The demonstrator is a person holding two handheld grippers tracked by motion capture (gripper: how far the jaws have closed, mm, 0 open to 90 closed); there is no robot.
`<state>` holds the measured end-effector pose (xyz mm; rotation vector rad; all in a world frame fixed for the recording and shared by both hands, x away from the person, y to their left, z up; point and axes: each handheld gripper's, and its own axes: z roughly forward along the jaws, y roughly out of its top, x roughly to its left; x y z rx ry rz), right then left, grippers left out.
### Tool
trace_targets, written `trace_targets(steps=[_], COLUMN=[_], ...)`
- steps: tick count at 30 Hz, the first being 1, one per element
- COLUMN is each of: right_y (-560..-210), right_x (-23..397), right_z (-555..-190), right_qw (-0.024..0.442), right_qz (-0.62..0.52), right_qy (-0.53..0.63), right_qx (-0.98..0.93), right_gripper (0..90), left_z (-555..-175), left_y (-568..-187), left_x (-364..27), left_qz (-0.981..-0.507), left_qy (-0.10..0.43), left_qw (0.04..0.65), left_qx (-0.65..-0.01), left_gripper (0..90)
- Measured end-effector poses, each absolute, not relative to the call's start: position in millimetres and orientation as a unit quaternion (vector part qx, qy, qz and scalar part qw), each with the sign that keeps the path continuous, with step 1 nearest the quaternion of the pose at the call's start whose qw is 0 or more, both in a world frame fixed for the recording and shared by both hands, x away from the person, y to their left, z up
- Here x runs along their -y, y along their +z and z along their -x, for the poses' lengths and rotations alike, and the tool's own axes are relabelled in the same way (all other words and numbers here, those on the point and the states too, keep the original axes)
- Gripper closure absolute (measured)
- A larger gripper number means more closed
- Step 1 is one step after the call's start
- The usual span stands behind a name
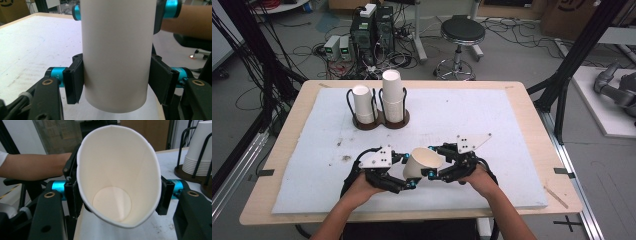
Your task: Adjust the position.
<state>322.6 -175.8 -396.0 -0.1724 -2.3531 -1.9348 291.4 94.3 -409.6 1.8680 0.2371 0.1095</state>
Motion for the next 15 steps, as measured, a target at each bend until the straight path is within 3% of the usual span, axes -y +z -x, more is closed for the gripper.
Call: trace_targets(steps=[15], right_y=[-395.4], right_x=[174.9], right_z=[-322.1], right_qw=[0.053], right_qz=[0.083], right_qy=[-0.655], right_qx=[0.749], right_gripper=[31.7], left_z=[-292.2], left_y=[-414.4], left_x=[-90.9], left_qz=[-0.771], left_qy=[0.034], left_qw=[0.625], left_qx=[-0.12], left_gripper=[35.9])
